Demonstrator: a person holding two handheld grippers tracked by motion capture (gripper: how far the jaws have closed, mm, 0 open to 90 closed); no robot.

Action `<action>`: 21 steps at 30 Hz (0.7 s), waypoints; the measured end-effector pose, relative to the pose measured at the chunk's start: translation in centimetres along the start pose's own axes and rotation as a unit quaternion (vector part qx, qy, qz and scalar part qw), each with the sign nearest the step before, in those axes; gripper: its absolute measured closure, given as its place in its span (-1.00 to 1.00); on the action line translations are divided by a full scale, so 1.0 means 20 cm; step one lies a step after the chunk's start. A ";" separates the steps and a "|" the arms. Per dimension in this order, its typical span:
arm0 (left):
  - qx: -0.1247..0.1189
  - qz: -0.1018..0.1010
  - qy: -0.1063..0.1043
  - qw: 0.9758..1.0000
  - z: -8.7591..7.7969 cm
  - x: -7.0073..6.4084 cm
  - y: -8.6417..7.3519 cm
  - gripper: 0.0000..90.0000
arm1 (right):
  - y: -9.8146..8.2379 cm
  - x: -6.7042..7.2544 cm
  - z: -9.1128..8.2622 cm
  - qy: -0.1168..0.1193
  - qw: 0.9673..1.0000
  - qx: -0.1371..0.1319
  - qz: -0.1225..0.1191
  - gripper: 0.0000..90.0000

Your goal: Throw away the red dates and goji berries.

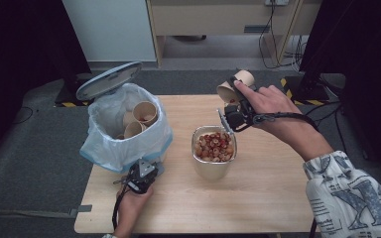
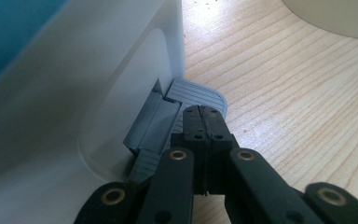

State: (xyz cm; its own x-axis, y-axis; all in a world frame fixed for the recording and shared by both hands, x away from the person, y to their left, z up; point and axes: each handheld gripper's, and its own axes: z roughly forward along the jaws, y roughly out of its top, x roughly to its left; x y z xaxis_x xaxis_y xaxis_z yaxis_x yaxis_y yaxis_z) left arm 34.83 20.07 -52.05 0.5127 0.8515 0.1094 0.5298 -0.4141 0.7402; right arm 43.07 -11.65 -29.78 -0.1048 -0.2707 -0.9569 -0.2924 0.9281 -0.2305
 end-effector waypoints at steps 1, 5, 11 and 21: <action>0.000 0.000 0.000 1.000 0.00 0.00 0.00 0.99 | 0.00 0.00 0.00 0.000 1.000 0.000 -0.001 -0.20; 0.000 0.000 0.000 1.000 0.00 0.00 0.00 0.98 | 0.01 0.00 0.00 -0.004 1.000 -0.003 -0.004 -0.20; 0.000 0.001 0.000 1.000 0.00 0.00 0.00 0.98 | 0.01 0.00 0.00 -0.004 1.000 0.002 -0.014 -0.20; 0.000 0.001 0.000 1.000 0.00 0.00 0.00 0.98 | 0.01 0.00 0.00 -0.005 1.000 0.001 -0.015 -0.20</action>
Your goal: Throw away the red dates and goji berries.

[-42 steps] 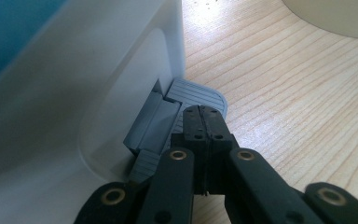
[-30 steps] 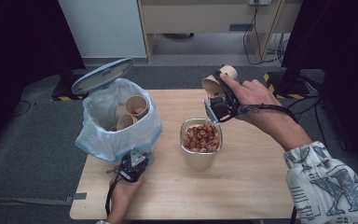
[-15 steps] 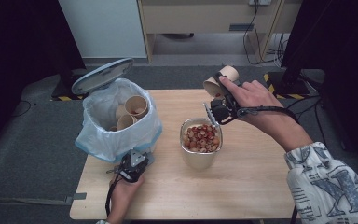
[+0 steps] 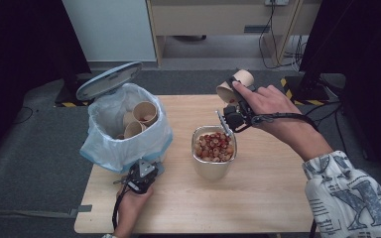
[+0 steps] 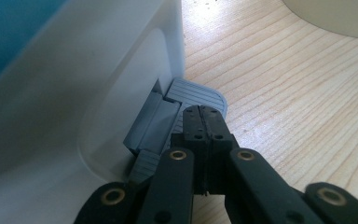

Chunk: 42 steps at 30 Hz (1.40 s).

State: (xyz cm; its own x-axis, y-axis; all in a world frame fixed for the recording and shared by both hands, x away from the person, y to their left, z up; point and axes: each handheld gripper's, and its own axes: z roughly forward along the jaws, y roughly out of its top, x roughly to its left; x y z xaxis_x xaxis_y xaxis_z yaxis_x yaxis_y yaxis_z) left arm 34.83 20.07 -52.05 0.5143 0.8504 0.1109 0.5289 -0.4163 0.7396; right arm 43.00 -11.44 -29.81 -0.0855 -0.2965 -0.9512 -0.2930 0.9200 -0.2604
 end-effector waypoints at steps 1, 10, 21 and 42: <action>0.000 0.000 0.000 1.000 0.00 0.00 0.00 0.98 | 0.00 0.00 0.00 -0.001 1.000 -0.001 0.001 -0.20; 0.000 0.000 0.000 1.000 0.00 0.00 0.00 0.98 | -0.02 -0.03 0.00 -0.007 1.000 0.003 -0.002 -0.19; 0.000 -0.001 0.000 1.000 0.00 0.00 0.00 0.98 | 0.06 0.08 0.03 0.019 0.997 0.003 -0.073 -0.18; 0.000 -0.001 0.000 1.000 0.00 0.00 0.00 0.98 | 0.02 0.09 0.01 0.019 0.998 0.005 -0.058 -0.19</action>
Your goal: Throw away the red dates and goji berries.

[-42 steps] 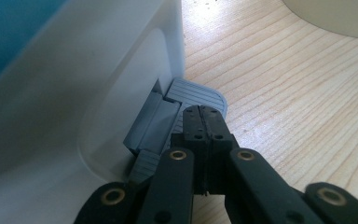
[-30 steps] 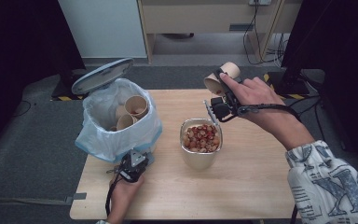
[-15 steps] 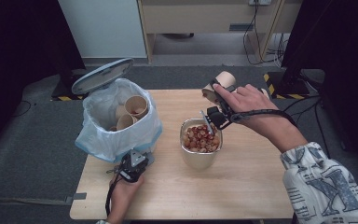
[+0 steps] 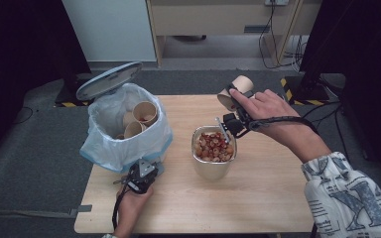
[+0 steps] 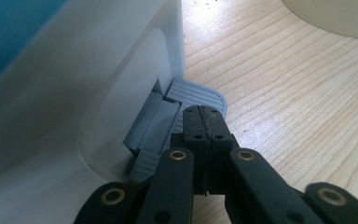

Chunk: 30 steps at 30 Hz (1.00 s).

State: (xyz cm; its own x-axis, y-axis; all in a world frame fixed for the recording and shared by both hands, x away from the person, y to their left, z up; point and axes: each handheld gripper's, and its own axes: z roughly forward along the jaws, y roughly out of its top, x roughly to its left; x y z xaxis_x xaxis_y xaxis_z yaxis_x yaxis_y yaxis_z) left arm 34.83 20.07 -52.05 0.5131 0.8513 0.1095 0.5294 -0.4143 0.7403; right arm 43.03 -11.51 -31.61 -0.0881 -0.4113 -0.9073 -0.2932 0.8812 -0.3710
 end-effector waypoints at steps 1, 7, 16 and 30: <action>0.000 0.000 0.000 1.000 0.00 0.00 0.00 0.98 | 0.00 0.00 0.00 0.000 1.000 0.000 0.000 -0.19; 0.000 0.000 0.000 1.000 0.00 0.00 0.00 0.98 | 0.08 0.13 0.03 0.023 0.996 -0.006 -0.085 -0.18; 0.000 0.000 0.000 1.000 0.00 0.00 0.00 0.98 | 0.11 0.16 0.05 0.032 0.996 -0.008 -0.083 -0.17; -0.001 -0.001 0.000 1.000 0.00 0.00 0.00 0.98 | 0.07 0.15 0.04 0.033 0.998 -0.003 -0.046 -0.19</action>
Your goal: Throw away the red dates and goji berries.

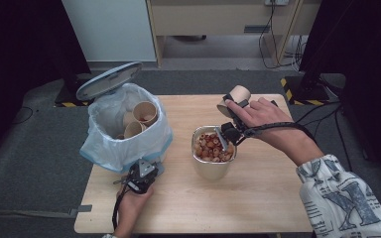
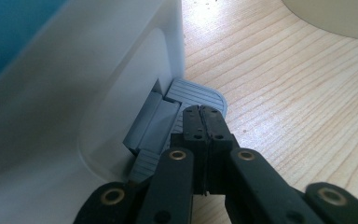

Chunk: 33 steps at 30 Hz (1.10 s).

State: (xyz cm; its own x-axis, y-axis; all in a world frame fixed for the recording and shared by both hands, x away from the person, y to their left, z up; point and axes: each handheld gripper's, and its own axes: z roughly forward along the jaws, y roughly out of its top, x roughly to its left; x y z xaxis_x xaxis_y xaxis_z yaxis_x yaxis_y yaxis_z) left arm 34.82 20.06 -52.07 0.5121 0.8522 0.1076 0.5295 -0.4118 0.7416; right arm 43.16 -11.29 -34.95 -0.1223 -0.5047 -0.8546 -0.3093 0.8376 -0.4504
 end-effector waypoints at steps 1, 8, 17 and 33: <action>0.000 0.000 0.000 1.000 0.00 0.00 0.00 0.98 | 0.00 0.00 0.00 0.000 1.000 0.000 0.000 -0.19; 0.000 0.000 -0.001 1.000 0.00 0.00 0.00 0.98 | -0.03 0.00 0.01 0.005 0.999 -0.008 0.049 -0.19; 0.000 0.001 0.000 1.000 0.00 0.00 0.00 0.98 | -0.05 -0.01 0.01 0.015 0.994 -0.020 0.107 -0.19; -0.001 -0.002 -0.002 1.000 0.00 0.00 0.00 0.98 | -0.11 0.00 0.03 0.038 0.976 -0.053 0.210 -0.19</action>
State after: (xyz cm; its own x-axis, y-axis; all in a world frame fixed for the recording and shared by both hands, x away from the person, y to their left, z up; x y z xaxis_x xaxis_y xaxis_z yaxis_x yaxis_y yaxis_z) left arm 34.83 20.10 -52.09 0.5130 0.8523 0.1023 0.5297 -0.4081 0.7436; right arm 44.37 -12.96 -34.09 -0.3271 -0.1391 -0.9347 -0.3115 0.9497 -0.0323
